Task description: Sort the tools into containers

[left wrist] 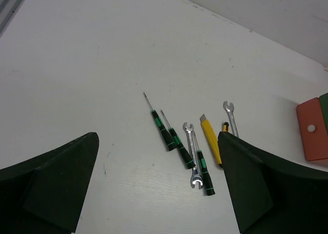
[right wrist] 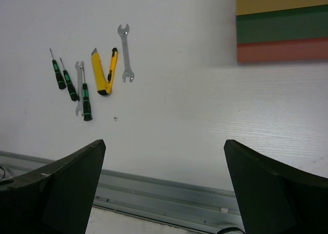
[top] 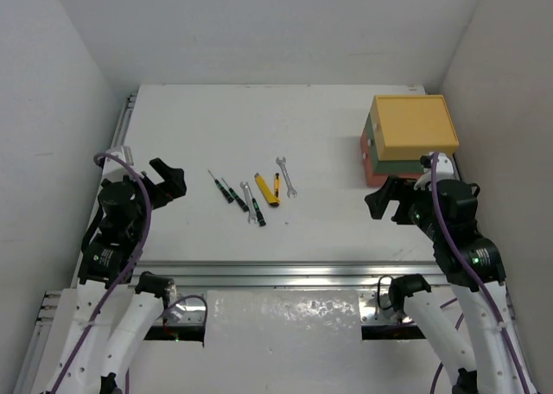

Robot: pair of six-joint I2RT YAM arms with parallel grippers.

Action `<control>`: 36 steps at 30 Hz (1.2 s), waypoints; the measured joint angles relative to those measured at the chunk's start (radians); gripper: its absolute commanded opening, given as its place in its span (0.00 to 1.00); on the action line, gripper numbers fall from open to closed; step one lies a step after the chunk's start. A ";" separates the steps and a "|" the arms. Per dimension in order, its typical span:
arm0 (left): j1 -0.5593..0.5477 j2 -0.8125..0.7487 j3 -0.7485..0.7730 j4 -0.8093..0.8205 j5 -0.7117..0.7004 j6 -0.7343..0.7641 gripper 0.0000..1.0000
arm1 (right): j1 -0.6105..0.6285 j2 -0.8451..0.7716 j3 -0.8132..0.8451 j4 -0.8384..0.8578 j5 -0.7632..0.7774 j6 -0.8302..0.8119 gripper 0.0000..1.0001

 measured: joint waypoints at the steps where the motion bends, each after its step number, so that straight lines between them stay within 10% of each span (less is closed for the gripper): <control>1: 0.000 0.001 0.000 0.000 0.001 -0.002 1.00 | 0.000 -0.007 0.000 0.000 0.000 0.000 0.99; 9: 0.000 0.063 -0.044 0.100 0.241 -0.089 1.00 | 0.000 -0.042 -0.011 0.016 -0.154 -0.018 0.99; 17: -0.175 0.394 -0.230 0.630 0.538 -0.397 1.00 | 0.000 -0.045 0.001 -0.036 -0.220 -0.016 0.99; 25: -0.456 0.965 0.142 0.950 0.558 -0.497 0.99 | 0.000 -0.087 0.084 -0.114 -0.159 -0.015 0.99; 36: -0.529 1.567 0.700 1.152 0.649 -0.596 0.85 | 0.000 -0.108 0.109 -0.189 -0.134 -0.019 0.99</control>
